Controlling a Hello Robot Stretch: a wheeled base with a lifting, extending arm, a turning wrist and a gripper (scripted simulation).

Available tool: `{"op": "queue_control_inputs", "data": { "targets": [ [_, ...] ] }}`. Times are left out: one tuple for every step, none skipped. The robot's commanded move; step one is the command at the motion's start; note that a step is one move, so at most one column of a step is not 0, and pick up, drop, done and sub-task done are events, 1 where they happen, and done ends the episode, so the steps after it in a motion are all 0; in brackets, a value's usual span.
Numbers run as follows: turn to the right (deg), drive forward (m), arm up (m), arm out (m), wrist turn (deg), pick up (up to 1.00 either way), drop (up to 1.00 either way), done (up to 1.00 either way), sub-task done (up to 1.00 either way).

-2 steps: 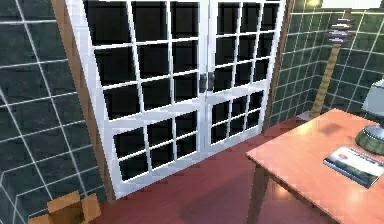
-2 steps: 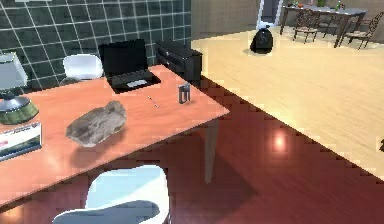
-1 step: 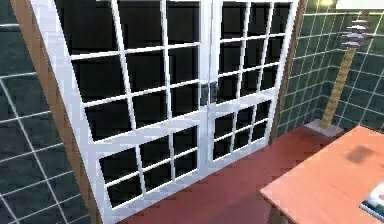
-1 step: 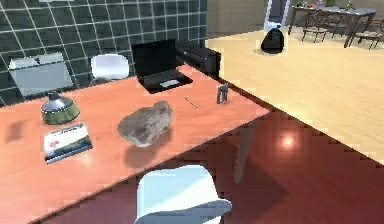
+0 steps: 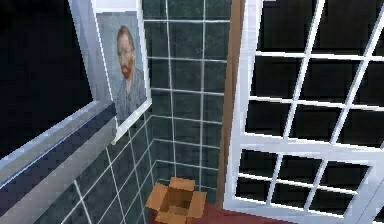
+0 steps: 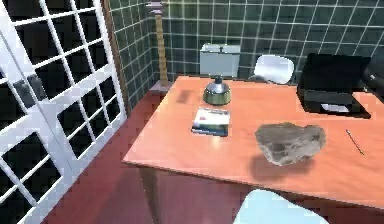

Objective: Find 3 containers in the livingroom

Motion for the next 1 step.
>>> {"op": "queue_control_inputs", "data": {
  "targets": [
    [0.0,0.00,0.00,0.00,0.0,0.00,0.00,1.00,0.00]
  ]
}}
